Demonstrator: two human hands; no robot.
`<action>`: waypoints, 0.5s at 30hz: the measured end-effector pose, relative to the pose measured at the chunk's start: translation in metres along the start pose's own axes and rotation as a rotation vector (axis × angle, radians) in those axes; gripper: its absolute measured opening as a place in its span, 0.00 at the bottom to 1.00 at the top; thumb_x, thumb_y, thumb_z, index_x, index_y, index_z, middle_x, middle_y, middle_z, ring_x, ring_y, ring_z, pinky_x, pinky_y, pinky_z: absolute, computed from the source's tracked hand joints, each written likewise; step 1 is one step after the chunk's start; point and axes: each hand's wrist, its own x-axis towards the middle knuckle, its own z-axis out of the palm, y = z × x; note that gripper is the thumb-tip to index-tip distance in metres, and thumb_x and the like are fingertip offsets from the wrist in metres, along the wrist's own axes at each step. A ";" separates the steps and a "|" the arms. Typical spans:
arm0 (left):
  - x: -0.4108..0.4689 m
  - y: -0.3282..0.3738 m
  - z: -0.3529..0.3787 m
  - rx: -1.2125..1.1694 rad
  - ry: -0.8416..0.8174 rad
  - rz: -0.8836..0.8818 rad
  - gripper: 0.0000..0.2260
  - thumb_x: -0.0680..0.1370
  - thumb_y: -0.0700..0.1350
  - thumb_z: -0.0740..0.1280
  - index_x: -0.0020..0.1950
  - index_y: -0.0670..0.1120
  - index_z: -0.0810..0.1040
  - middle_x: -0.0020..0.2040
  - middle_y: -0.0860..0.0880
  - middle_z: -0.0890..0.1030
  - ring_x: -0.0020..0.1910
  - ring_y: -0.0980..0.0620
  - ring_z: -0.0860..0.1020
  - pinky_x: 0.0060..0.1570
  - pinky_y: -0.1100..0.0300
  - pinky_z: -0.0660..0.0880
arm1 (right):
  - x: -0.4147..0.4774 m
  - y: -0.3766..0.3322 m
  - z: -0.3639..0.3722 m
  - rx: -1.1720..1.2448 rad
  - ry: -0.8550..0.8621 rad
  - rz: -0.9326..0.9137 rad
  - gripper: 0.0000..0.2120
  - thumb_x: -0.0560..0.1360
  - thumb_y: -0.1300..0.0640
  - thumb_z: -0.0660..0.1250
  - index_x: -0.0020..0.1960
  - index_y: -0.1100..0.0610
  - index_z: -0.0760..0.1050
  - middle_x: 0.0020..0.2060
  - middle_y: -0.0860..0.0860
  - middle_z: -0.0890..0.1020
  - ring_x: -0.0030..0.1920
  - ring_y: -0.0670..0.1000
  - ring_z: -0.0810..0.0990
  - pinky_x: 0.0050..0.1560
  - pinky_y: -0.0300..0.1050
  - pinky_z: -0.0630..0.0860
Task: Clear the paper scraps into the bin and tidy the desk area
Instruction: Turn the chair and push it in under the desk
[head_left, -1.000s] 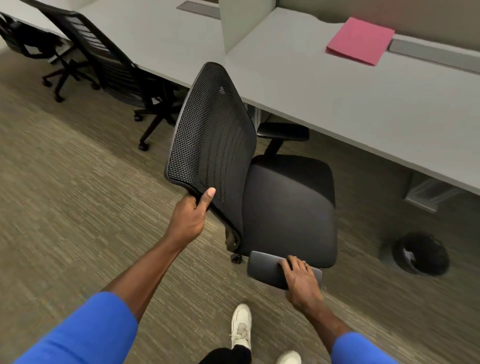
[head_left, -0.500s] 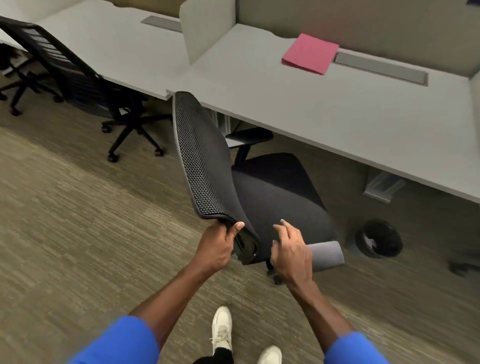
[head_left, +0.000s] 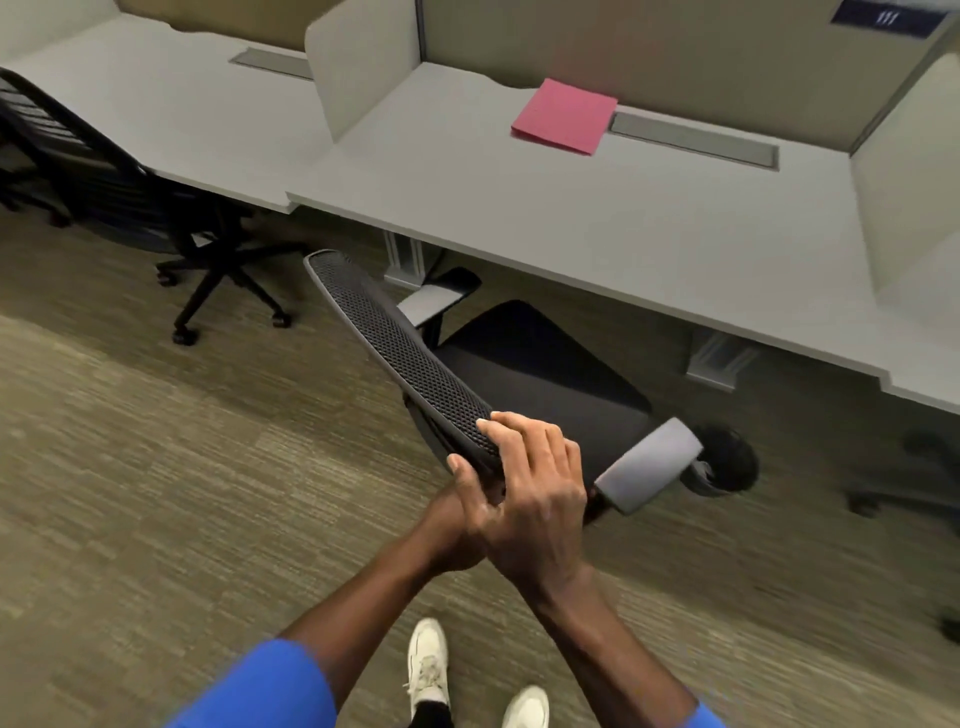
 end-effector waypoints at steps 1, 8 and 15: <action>-0.002 -0.002 -0.004 0.108 -0.027 -0.061 0.22 0.82 0.53 0.63 0.76 0.56 0.72 0.76 0.51 0.77 0.74 0.55 0.78 0.68 0.53 0.78 | -0.001 0.002 -0.001 -0.027 0.001 0.011 0.17 0.80 0.43 0.70 0.62 0.53 0.82 0.60 0.50 0.84 0.61 0.54 0.82 0.60 0.53 0.76; -0.029 -0.046 -0.061 0.494 0.397 -0.297 0.12 0.83 0.47 0.69 0.64 0.44 0.80 0.58 0.45 0.83 0.53 0.43 0.84 0.51 0.45 0.83 | -0.008 0.030 -0.015 -0.163 0.013 0.102 0.16 0.81 0.40 0.69 0.58 0.52 0.82 0.57 0.50 0.83 0.58 0.53 0.81 0.59 0.53 0.75; -0.013 -0.050 -0.124 0.693 0.797 0.033 0.13 0.85 0.53 0.67 0.58 0.43 0.80 0.59 0.45 0.79 0.58 0.46 0.77 0.58 0.53 0.75 | -0.010 0.058 -0.030 -0.240 0.052 0.165 0.18 0.82 0.38 0.66 0.56 0.53 0.81 0.54 0.49 0.83 0.56 0.53 0.81 0.57 0.52 0.74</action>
